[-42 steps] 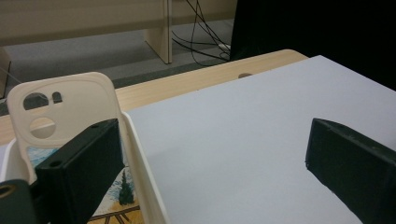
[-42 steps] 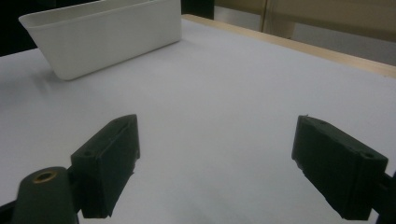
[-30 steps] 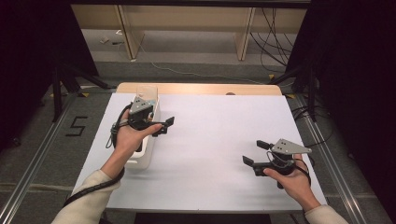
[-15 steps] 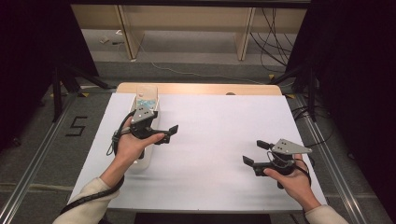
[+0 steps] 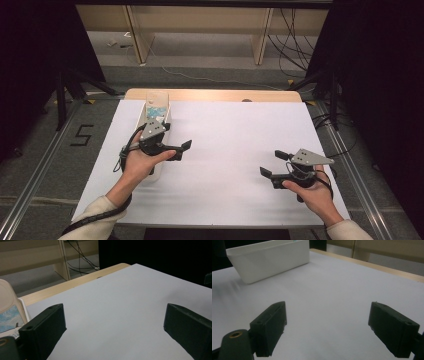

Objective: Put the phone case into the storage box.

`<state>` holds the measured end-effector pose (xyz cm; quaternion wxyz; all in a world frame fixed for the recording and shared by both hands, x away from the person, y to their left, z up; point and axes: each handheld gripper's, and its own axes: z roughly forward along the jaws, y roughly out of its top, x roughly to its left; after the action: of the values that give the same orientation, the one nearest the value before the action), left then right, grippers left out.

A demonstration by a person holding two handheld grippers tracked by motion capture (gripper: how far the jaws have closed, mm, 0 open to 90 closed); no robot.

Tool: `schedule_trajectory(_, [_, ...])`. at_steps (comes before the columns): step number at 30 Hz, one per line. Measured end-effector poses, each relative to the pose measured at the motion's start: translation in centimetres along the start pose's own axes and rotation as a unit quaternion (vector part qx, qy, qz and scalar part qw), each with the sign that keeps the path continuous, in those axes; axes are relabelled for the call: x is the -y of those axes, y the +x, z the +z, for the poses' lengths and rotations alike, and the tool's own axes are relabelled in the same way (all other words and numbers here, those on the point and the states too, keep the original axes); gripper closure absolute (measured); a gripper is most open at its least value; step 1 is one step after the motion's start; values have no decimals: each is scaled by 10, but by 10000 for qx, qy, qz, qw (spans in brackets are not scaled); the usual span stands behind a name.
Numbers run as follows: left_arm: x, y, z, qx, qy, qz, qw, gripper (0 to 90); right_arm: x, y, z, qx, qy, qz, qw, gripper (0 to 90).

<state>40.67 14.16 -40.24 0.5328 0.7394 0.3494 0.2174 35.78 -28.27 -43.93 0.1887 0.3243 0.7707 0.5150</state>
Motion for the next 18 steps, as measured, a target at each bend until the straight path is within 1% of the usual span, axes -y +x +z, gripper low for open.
schedule_trajectory(9, [5, -2, -4, 16, -41, 27, 10000, 28, 0, 0, 0, -15, -6, -7, 10000, 159])
schedule_trajectory(18, [8, -5, -8, 28, -30, 125, 9999, 22, 0, 0, 0, -20, -8, -9, 10000, 159])
